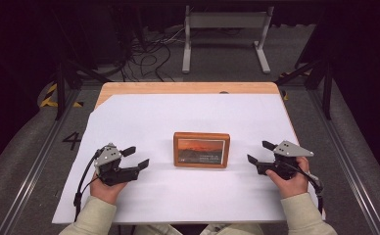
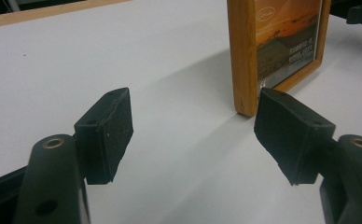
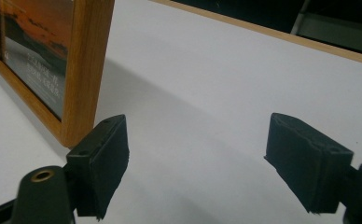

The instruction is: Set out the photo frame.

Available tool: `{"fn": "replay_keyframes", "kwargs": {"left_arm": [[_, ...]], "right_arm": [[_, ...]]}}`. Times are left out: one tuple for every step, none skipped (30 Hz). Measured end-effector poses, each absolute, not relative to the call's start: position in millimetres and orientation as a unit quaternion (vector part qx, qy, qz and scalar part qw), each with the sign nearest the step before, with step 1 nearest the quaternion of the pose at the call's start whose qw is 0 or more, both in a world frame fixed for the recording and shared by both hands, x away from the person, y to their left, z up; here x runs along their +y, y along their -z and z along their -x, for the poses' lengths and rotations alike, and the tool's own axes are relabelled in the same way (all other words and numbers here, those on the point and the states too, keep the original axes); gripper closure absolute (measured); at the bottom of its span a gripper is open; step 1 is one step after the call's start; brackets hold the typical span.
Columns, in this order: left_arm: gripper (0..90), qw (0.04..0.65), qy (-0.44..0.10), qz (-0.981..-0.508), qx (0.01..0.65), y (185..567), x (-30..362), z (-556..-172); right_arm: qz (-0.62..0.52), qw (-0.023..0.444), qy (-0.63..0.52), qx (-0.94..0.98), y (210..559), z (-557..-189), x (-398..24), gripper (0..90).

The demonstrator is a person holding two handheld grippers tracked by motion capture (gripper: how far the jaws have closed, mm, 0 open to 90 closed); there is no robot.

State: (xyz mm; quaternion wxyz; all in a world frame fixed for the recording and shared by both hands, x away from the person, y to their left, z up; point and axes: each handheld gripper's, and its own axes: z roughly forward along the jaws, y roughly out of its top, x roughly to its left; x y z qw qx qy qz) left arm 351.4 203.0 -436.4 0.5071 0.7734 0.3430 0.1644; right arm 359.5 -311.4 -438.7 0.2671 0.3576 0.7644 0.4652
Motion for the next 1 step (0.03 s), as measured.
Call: {"fn": "replay_keyframes", "kwargs": {"left_arm": [[28.1, 0.507, -0.165, -0.772, 0.345, 436.7, 202.6, -351.5]], "right_arm": [[-0.358, 0.266, -0.466, 0.764, 438.5, -359.4, -311.1, 21.6]]}}
